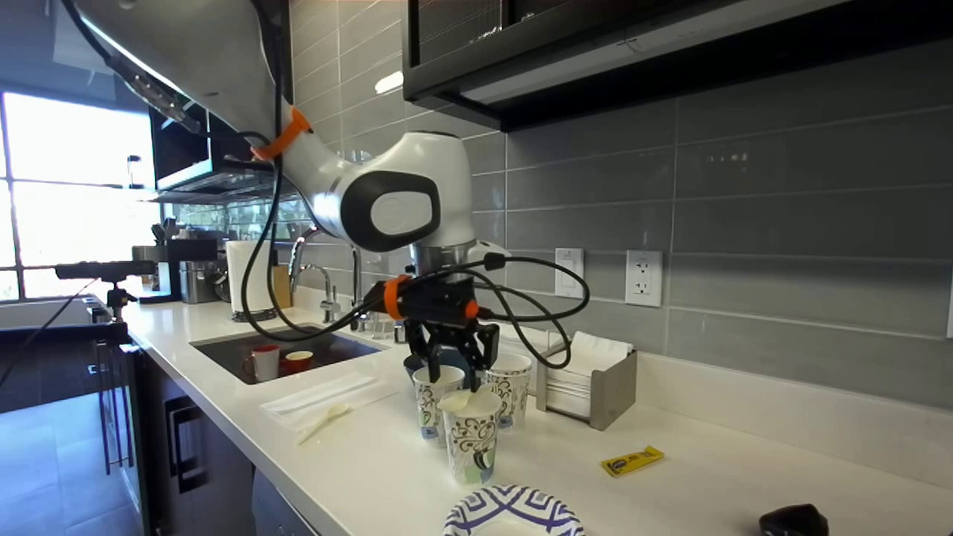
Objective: Put the utensils placed on top of the coffee cups into the cups
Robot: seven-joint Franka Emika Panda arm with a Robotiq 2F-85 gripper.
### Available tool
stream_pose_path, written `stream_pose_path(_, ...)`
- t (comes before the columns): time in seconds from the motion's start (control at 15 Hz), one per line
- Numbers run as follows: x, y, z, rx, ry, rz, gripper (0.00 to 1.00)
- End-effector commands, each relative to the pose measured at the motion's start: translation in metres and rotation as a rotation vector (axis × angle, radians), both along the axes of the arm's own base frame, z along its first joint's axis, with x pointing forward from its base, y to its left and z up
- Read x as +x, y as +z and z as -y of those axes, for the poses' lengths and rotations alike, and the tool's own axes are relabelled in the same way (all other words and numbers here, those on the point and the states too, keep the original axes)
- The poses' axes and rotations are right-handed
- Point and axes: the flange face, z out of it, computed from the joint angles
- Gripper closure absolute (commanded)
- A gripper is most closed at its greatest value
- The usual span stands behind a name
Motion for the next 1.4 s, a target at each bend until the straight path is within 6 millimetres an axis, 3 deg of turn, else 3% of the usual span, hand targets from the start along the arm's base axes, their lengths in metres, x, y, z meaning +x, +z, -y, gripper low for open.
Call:
stream_pose_path(0.0, 0.0074, 0.0021, 0.0032, -0.029, 0.001, 0.008, 0.34)
stream_pose_path(0.07, 0.0079, 0.0028, 0.0034, -0.029, 0.0, 0.009, 0.21)
stream_pose_path(0.2, 0.0088, 0.0029, 0.0036, -0.031, -0.002, 0.009, 0.11)
stream_pose_path(0.4, 0.0088, 0.002, 0.0039, -0.032, -0.004, 0.008, 0.05)
stream_pose_path(0.6, 0.0087, 0.0012, 0.0041, -0.032, -0.006, 0.003, 0.15)
stream_pose_path(0.67, 0.0086, 0.0012, 0.0041, -0.032, -0.006, 0.002, 0.28)
stream_pose_path(0.87, 0.0087, 0.0003, 0.0044, -0.033, -0.008, -0.001, 0.41)
stream_pose_path(0.93, 0.0087, -0.0001, 0.0045, -0.033, -0.01, -0.003, 0.41)
stream_pose_path(1.07, 0.0087, -0.0006, 0.0046, -0.034, -0.012, -0.005, 0.26)
stream_pose_path(1.2, 0.0086, -0.0008, 0.005, -0.034, -0.015, -0.006, 0.21)
stream_pose_path(1.33, 0.0086, -0.0009, 0.0053, -0.035, -0.018, -0.006, 0.38)
